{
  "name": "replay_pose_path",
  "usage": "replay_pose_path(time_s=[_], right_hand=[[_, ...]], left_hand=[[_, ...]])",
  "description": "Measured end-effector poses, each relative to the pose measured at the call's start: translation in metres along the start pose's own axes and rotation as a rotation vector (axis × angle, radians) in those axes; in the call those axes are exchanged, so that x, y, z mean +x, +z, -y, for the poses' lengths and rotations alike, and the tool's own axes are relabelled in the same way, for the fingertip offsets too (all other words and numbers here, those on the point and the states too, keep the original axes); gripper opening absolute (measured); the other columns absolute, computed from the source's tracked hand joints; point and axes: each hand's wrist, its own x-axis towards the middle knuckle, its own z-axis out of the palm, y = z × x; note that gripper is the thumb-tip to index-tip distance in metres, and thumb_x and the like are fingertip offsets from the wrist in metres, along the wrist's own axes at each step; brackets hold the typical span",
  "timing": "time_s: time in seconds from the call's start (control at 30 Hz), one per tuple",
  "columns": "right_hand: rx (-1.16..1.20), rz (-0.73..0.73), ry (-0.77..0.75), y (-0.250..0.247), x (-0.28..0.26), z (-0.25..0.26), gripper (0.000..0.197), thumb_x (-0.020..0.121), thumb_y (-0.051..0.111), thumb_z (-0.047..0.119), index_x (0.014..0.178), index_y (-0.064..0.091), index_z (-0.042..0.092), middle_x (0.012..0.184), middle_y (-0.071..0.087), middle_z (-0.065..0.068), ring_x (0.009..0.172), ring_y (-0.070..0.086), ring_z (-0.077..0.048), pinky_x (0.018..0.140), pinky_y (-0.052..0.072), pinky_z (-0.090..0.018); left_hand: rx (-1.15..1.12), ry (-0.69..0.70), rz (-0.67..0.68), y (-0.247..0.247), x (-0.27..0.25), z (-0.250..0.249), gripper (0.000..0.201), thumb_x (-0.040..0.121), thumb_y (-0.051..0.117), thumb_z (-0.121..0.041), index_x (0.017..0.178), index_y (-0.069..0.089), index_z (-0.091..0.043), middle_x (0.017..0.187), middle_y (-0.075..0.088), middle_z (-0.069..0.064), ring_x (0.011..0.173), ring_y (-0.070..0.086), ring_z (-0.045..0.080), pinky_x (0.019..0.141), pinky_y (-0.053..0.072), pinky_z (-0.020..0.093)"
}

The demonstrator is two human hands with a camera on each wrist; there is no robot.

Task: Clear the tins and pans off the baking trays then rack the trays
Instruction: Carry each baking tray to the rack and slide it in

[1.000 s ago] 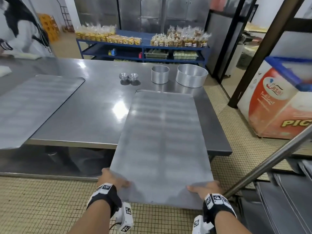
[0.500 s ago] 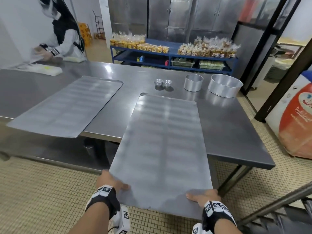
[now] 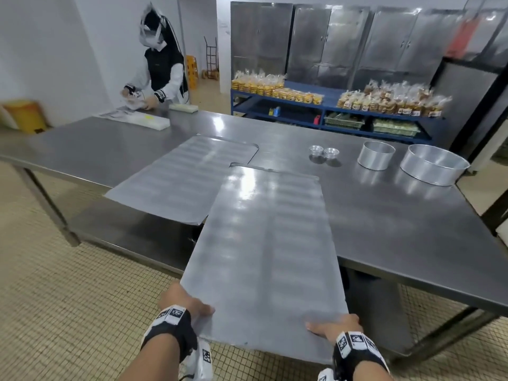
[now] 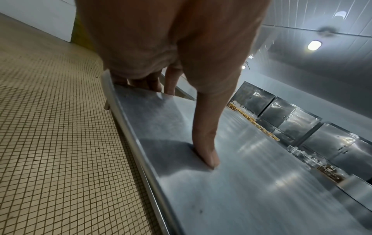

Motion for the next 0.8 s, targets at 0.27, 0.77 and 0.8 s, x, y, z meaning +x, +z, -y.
replay_pose_path(time_s=[0.27, 0.77, 0.8], right_hand=[[-0.026, 0.034, -0.047, 0.049, -0.022, 0.048, 0.142, 0.018, 0.099, 0.038, 0.135, 0.031, -0.003, 0.133, 0.051, -0.018, 0.12, 0.055, -0.033, 0.103, 0.047, -0.04], [-0.068, 0.062, -0.114, 0.143, -0.024, 0.172, 0.147, 0.007, 0.096, 0.042, 0.129, 0.028, -0.003, 0.122, 0.055, -0.019, 0.114, 0.058, -0.036, 0.097, 0.051, -0.043], [-0.07, 0.067, -0.113, 0.15, -0.024, 0.182, 0.148, 0.003, 0.094, 0.042, 0.127, 0.028, -0.002, 0.121, 0.055, -0.019, 0.114, 0.059, -0.036, 0.097, 0.051, -0.044]], left_hand=[[-0.017, -0.006, -0.021, -0.055, 0.038, 0.01, 0.06, 0.041, 0.102, -0.026, 0.087, 0.066, -0.012, 0.087, 0.074, 0.004, 0.081, 0.072, 0.028, 0.077, 0.062, 0.041], [-0.021, -0.053, -0.069, -0.133, 0.149, 0.008, 0.059, 0.047, 0.102, -0.025, 0.089, 0.064, -0.01, 0.089, 0.071, 0.005, 0.084, 0.069, 0.03, 0.078, 0.059, 0.039], [-0.009, -0.052, -0.066, -0.138, 0.159, 0.005, 0.06, 0.046, 0.102, -0.026, 0.09, 0.064, -0.009, 0.09, 0.071, 0.006, 0.084, 0.068, 0.03, 0.078, 0.059, 0.04]])
